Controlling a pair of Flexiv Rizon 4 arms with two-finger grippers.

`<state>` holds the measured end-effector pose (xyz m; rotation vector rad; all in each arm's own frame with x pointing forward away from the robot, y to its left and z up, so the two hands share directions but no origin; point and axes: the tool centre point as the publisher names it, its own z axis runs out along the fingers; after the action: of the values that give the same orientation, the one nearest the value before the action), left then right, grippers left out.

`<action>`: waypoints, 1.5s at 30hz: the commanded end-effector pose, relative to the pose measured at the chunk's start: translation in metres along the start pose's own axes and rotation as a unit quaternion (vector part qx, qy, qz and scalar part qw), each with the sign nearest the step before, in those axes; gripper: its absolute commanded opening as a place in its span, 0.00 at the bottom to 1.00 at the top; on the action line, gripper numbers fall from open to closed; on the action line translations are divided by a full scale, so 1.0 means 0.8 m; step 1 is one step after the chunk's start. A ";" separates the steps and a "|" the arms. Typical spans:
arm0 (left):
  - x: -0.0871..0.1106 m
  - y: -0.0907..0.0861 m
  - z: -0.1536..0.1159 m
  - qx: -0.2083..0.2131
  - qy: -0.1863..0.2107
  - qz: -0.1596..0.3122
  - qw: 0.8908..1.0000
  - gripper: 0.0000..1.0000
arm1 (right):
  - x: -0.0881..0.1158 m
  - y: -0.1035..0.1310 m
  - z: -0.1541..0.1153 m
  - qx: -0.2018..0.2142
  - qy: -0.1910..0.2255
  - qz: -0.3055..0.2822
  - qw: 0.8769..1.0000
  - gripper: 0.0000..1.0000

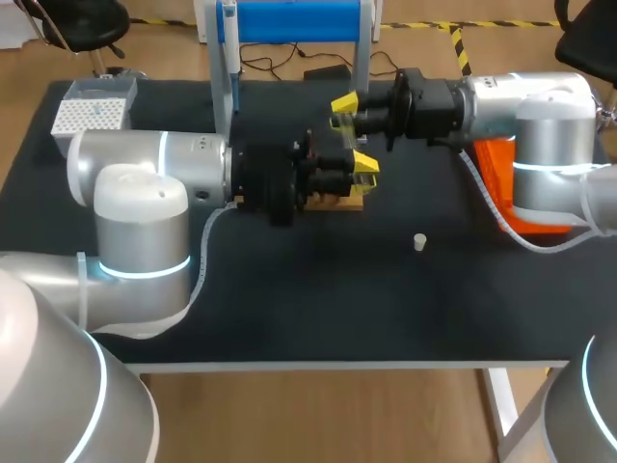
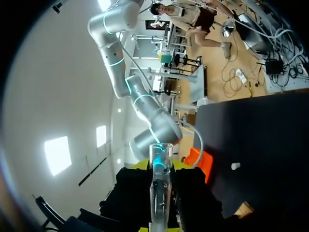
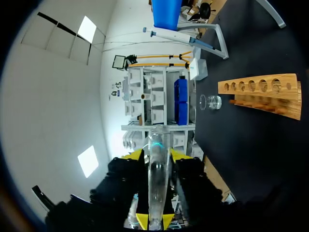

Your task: Invert the test tube, pick up the pipette, mount the tip to pipette, aspirate from beaker and dispense into the tube, eject the tip, return the pipette, and cap with the stopper.

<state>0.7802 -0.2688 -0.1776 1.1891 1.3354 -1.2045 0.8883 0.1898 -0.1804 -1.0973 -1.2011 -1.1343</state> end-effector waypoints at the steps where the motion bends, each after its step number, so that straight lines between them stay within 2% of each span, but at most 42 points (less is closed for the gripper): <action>1: 0.002 0.002 0.001 0.000 -0.001 0.001 1.000 0.00 | 0.001 -0.001 -0.001 0.001 -0.001 0.000 1.000 1.00; 19: 0.002 0.002 0.001 0.000 -0.001 0.001 1.000 0.00 | 0.001 -0.001 -0.001 0.001 -0.001 0.000 1.000 1.00; 22: 0.002 0.002 0.001 0.000 -0.001 0.001 1.000 0.00 | 0.010 -0.009 -0.012 0.014 -0.046 -0.118 0.992 1.00; 24: 0.002 0.002 0.001 0.000 -0.001 0.001 1.000 0.00 | 0.013 -0.013 -0.022 0.027 -0.061 -0.168 0.983 1.00; 25: 0.002 0.002 0.001 0.000 -0.001 0.001 1.000 0.00 | 0.014 -0.015 -0.028 0.039 -0.066 -0.201 0.977 1.00; 26: 0.002 0.002 0.001 0.000 -0.001 0.001 1.000 0.00 | 0.013 -0.017 -0.037 0.050 -0.085 -0.253 0.962 1.00; 28: 0.002 0.002 0.001 0.000 -0.001 0.001 1.000 0.00 | 0.008 -0.017 -0.052 0.070 -0.110 -0.320 0.938 1.00; 30: 0.002 0.002 0.001 0.000 -0.001 0.001 1.000 0.00 | 0.002 -0.013 -0.067 0.094 -0.138 -0.396 0.903 1.00; 31: 0.002 0.002 0.001 0.000 -0.001 0.001 1.000 0.00 | 0.000 -0.011 -0.071 0.101 -0.141 -0.416 0.893 1.00; 33: 0.002 0.002 0.001 0.000 -0.001 0.001 1.000 0.00 | -0.008 0.000 -0.085 0.109 -0.177 -0.502 0.840 1.00; 34: 0.002 0.002 0.001 0.000 -0.001 0.001 1.000 0.00 | -0.012 0.006 -0.091 0.097 -0.194 -0.534 0.817 1.00; 35: 0.002 0.002 0.001 0.000 -0.001 0.001 1.000 0.00 | -0.015 0.012 -0.096 0.075 -0.205 -0.541 0.812 1.00; 45: 0.002 0.002 0.001 0.000 -0.001 0.001 1.000 0.00 | -0.015 0.012 -0.096 0.075 -0.205 -0.541 0.812 1.00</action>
<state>0.7811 -0.2683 -0.1786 1.1891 1.3342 -1.2061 0.9099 0.1155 -0.2022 -0.7108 -1.9797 -1.4691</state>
